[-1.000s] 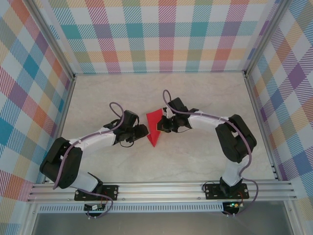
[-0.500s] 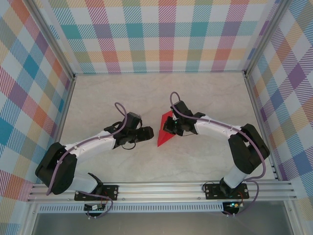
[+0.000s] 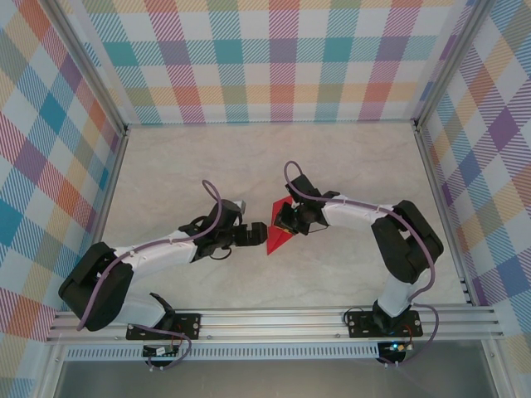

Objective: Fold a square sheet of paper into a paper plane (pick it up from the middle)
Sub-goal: Move the paper to the center of the table, then fourth fold the wing at the center of the table.

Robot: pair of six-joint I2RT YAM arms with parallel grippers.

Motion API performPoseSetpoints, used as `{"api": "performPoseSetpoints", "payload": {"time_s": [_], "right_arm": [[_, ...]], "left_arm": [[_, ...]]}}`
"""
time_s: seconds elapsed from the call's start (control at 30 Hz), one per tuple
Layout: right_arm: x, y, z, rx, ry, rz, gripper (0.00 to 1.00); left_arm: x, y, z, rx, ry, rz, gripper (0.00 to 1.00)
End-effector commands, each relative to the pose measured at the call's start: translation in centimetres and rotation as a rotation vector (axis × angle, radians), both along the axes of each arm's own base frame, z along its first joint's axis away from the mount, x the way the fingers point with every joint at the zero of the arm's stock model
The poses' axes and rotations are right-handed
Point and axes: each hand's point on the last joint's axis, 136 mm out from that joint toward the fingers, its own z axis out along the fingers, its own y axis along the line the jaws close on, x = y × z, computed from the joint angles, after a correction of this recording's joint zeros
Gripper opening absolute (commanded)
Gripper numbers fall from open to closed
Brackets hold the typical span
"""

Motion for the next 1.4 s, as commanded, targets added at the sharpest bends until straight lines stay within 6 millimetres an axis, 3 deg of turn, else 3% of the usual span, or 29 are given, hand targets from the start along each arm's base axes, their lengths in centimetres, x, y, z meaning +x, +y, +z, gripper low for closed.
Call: {"api": "performPoseSetpoints", "payload": {"time_s": [0.0, 0.4, 0.57, 0.7, 0.93, 1.37], "right_arm": [[0.2, 0.2, 1.4, 0.016, -0.013, 0.016, 0.21], [0.1, -1.6, 1.4, 0.002, -0.001, -0.015, 0.21], [0.0, -1.4, 1.4, 0.022, 0.012, -0.024, 0.08], [0.1, -1.5, 1.4, 0.031, 0.034, -0.066, 0.04], [0.1, -1.8, 1.1, 0.043, 0.073, -0.154, 0.03], [0.0, -1.8, 1.2, 0.083, 0.116, -0.200, 0.03]], "left_arm": [[0.1, -0.6, 0.8, -0.011, -0.068, -0.044, 0.99], [-0.5, -2.6, 1.1, -0.029, -0.146, -0.157, 0.91], [-0.6, -3.3, 1.1, 0.015, -0.210, -0.186, 0.87], [-0.7, -4.2, 0.7, 0.067, -0.240, -0.230, 0.82], [-0.6, -5.8, -0.2, 0.136, -0.312, -0.266, 0.70], [-1.3, -7.2, -0.9, 0.234, -0.476, -0.305, 0.67]]}}
